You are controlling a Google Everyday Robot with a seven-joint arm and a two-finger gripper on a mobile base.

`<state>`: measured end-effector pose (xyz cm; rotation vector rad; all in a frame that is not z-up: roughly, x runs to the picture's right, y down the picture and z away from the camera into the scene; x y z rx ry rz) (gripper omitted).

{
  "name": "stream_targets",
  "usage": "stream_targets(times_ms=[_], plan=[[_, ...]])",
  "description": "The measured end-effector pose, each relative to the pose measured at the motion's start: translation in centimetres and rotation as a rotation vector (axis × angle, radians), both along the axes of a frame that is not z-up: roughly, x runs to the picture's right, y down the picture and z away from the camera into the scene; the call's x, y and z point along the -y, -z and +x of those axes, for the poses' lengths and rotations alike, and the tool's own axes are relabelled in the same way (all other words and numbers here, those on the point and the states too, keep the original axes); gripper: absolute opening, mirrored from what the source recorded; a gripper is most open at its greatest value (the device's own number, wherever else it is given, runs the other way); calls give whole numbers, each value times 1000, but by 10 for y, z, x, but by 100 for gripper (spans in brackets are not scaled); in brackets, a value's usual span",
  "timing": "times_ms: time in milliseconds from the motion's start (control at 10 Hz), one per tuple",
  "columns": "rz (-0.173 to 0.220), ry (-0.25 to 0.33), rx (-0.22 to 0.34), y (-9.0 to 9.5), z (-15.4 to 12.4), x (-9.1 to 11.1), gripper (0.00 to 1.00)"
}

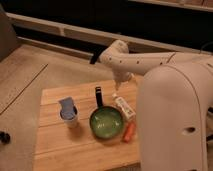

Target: Knock the eraser over

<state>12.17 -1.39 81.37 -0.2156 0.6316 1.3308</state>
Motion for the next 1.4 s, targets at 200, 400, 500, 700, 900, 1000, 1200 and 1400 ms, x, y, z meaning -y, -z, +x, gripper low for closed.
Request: stream_targets(times_ms=[200,400,500,700,900,1000,1200,1400], plan=[[-3,8,-23,-2,2,-3,65],[5,40,-37,-14,-4,2,65],[9,52,-39,-22,-4,6,65],[10,43,-29,-37,-6,8,65],[-3,23,-12,-50,-10,0,65],[-5,7,10,-59,-16,-4,65],[5,-11,55,-72,-26,-2,65],[38,-3,125,-84,-46,15,65]])
